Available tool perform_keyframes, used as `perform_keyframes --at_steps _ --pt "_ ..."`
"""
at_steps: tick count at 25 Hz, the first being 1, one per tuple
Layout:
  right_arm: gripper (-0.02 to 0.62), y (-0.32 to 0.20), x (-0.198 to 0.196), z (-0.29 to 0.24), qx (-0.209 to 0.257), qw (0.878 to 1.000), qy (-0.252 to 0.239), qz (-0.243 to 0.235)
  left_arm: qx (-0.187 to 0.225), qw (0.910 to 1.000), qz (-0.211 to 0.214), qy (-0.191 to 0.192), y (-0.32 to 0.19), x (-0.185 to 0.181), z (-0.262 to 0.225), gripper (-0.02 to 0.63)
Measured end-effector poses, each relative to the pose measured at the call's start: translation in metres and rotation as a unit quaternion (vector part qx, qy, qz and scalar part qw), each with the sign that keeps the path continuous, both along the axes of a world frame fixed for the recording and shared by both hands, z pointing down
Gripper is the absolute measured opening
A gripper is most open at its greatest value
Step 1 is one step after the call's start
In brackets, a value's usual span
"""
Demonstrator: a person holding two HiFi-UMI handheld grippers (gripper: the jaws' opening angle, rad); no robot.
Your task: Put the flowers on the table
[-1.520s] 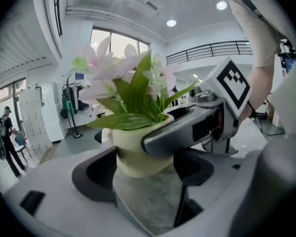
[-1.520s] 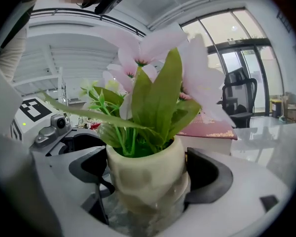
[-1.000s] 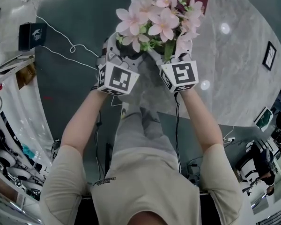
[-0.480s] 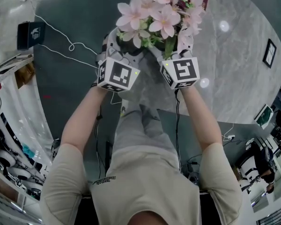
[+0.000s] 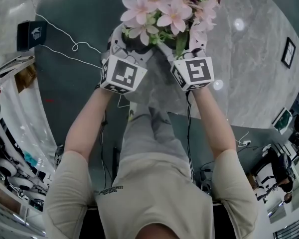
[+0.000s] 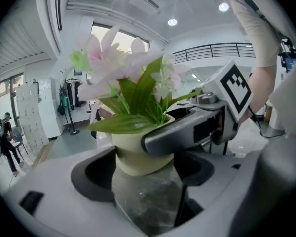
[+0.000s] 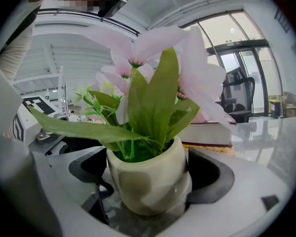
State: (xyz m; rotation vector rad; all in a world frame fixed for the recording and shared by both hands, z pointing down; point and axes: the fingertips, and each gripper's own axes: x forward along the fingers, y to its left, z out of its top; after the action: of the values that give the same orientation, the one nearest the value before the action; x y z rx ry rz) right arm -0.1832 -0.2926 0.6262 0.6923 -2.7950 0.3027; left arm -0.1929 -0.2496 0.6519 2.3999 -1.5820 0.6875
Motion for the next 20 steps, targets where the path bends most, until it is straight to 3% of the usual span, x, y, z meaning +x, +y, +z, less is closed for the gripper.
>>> perform_keyframes --at_steps 11,20 --pt "0.512 0.004 0.009 -0.001 0.013 0.999 -0.006 0.034 -0.004 0.9994 -0.027 0.021 0.006 0.0 0.003 0.353" --pt "0.512 0.021 0.023 -0.012 0.031 0.999 -0.008 0.039 0.018 0.9985 -0.037 0.036 0.021 0.014 -0.01 0.35"
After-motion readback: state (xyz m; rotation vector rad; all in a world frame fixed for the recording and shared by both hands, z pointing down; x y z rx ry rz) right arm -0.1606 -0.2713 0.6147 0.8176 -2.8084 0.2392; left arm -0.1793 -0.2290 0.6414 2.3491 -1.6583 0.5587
